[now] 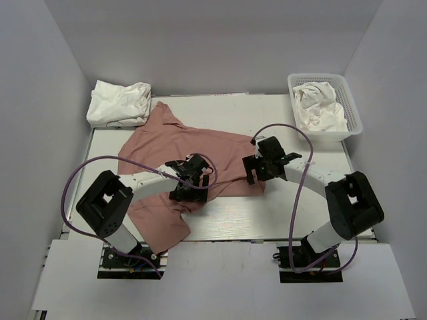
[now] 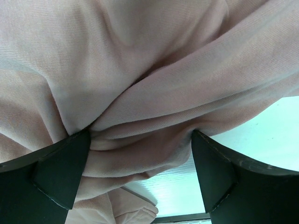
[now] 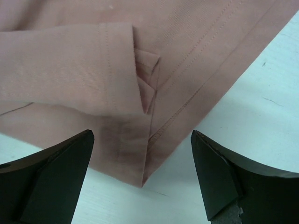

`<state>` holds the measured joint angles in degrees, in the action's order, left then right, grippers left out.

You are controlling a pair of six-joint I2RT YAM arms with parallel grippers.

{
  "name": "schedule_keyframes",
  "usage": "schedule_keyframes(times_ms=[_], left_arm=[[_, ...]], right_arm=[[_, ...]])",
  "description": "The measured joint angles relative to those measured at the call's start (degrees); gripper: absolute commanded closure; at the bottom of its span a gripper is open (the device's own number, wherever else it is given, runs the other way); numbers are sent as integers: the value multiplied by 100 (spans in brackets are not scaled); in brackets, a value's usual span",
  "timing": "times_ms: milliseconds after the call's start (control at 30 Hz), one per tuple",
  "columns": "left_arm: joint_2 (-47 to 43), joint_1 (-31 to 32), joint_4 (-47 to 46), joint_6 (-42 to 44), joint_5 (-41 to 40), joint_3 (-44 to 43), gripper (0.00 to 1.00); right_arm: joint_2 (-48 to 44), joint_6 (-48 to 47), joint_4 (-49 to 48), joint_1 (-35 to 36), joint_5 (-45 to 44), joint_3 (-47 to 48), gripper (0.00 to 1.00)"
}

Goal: Fold and stack the t-shirts

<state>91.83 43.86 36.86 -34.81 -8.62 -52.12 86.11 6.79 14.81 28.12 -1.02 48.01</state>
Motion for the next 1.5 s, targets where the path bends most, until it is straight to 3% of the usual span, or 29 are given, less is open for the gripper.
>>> schedule_keyframes(times_ms=[367, 733, 967, 1233, 1500], left_arm=[[33, -2, 28, 31, -2, -26, 0], [118, -2, 70, 57, -4, -87, 0], [116, -9, 70, 70, -4, -87, 0], [118, -48, 162, 72, -17, -203, 0], [22, -90, 151, 179, -584, -1043, 0]], right_arm=[[892, 551, -365, 317, -1513, 664, 10], [2028, 1084, -745, 308, -1506, 1934, 10], [1735, 1084, -452, 284, -1462, 1797, 10], [380, 857, -444, -155, -457, 1128, 10], [662, -31, -417, -404, 1027, 857, 10]])
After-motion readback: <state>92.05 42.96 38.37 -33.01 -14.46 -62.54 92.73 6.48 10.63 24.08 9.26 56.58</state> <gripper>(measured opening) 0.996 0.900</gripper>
